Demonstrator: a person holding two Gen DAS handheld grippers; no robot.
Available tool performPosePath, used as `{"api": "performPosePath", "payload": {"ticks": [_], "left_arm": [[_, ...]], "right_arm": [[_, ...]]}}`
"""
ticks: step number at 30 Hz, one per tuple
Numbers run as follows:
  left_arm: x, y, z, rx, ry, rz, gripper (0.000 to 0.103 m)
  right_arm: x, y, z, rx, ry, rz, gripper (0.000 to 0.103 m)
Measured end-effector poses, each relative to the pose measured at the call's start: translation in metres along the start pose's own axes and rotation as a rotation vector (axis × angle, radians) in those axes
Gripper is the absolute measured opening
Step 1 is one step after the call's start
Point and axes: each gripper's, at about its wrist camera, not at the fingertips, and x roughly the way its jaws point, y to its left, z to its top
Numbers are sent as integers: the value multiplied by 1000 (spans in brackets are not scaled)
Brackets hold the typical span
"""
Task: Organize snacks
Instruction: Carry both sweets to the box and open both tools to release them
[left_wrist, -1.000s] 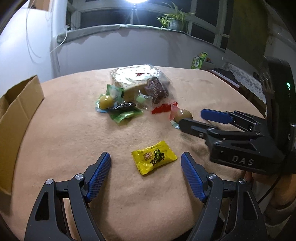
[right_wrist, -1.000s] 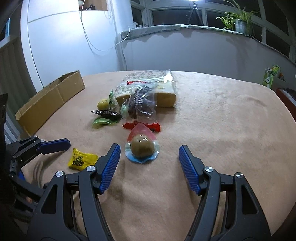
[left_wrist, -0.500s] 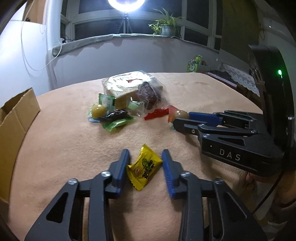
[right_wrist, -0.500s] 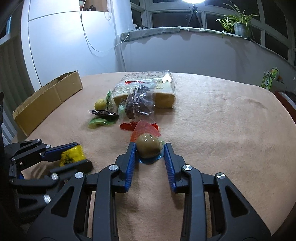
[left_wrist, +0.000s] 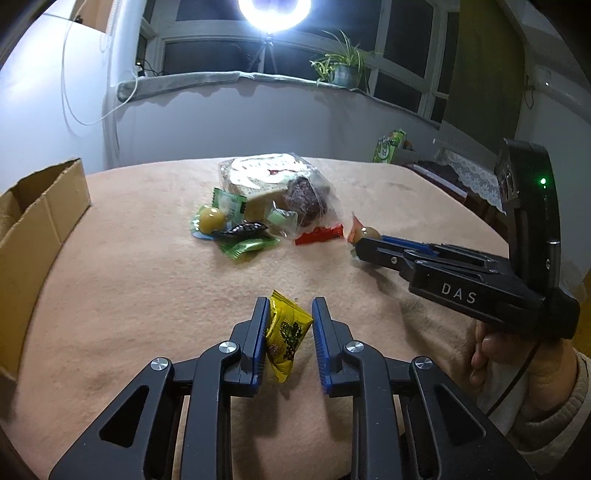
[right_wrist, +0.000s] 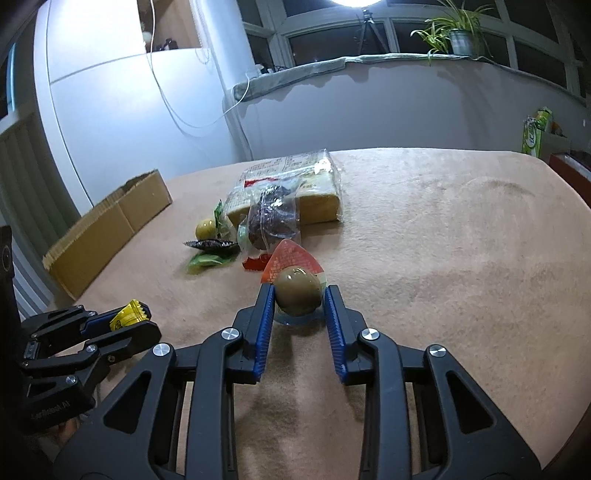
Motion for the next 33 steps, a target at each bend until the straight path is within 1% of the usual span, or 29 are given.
{"api": "performPosePath", "payload": {"ticks": [7,14,22,33], "left_arm": [[-18,5,9,-6,-37,17,21],[-50,23,27,-22,-109,49,21],[-87,72,39,-83,-192,103,21],[-123,154,31,-217,-268,193,21]], "right_arm": [[-18,10,10,-21,-36,-1,29],[-24,40,26,-72,-55,13,29],[-15,96,45,-162,-57,44,29],[13,182,61,-303,-41,120,29]]}}
